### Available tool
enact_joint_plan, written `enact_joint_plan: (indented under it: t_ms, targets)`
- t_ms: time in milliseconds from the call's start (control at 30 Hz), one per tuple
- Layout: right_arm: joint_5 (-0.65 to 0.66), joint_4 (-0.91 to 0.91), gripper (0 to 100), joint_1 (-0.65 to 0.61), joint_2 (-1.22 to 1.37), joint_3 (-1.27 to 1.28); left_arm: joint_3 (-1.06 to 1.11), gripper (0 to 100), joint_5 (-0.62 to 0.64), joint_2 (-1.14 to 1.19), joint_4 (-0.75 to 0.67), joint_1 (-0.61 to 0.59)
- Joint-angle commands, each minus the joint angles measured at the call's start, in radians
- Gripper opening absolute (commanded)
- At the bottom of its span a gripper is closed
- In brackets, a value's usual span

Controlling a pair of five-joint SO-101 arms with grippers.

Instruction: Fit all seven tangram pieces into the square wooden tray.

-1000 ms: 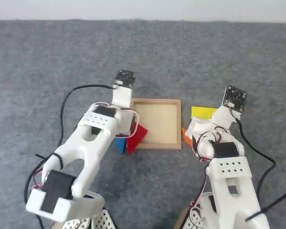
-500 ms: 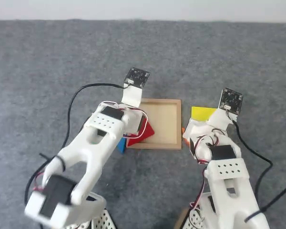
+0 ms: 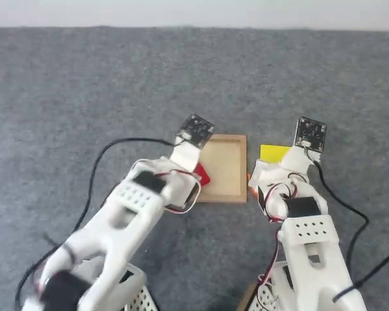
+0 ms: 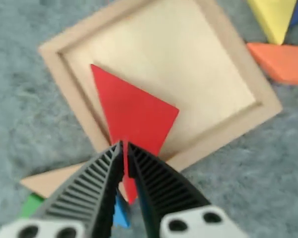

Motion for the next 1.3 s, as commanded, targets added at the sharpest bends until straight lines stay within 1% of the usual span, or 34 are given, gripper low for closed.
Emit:
enact_joint_plan:
  t_ms: [0, 100, 167, 233, 367, 633, 767, 800, 900, 1000, 1033, 1100, 1133, 1200, 1267]
  targets:
    - [0.017, -0.062, 0.8, -0.035, -0.027, 0.017, -0.189, 1, -0.005, 0.269, 0.032, 0.032]
    - [0.054, -0.068, 0.8, -0.091, -0.027, 0.034, -0.315, 1, -0.003, 0.381, 0.123, 0.031]
    - [0.071, -0.068, 0.8, -0.12, -0.027, 0.043, -0.352, 1, 0.005, 0.422, 0.132, 0.029]
    - [0.071, -0.068, 0.8, -0.128, -0.027, 0.044, -0.381, 1, 0.044, 0.44, 0.146, 0.017]
    - [0.069, -0.068, 0.8, -0.128, -0.027, 0.044, -0.42, 1, 0.103, 0.465, 0.132, -0.037]
    - [0.069, -0.062, 0.7, -0.128, -0.025, 0.048, -0.526, 1, 0.187, 0.546, 0.129, -0.046]
    - [0.074, -0.058, 0.7, -0.128, -0.025, 0.049, -0.519, 1, 0.192, 0.523, 0.129, -0.061]
    - [0.075, -0.058, 0.7, -0.128, -0.025, 0.049, -0.504, 1, 0.184, 0.502, 0.124, -0.057]
    - [0.114, -0.022, 0.7, -0.134, -0.025, 0.046, -0.429, 1, 0.087, 0.365, 0.092, -0.06]
    - [0.129, -0.004, 0.7, -0.131, -0.025, 0.041, -0.243, 1, 0.043, 0.147, -0.006, -0.055]
    - [0.13, -0.004, 0.7, -0.134, -0.025, 0.041, -0.166, 1, 0.028, 0.077, -0.057, -0.043]
    - [0.132, -0.004, 0.7, -0.137, -0.025, 0.041, -0.021, 1, -0.025, -0.044, -0.149, 0.029]
    - [0.132, -0.004, 0.7, -0.14, -0.025, 0.041, 0.03, 1, -0.051, -0.084, -0.167, 0.072]
    - [0.132, -0.005, 0.7, -0.145, -0.025, 0.046, 0.058, 1, -0.069, -0.11, -0.15, 0.132]
    - [0.132, -0.005, 0.7, -0.143, -0.025, 0.048, 0.022, 1, -0.058, -0.089, -0.121, 0.121]
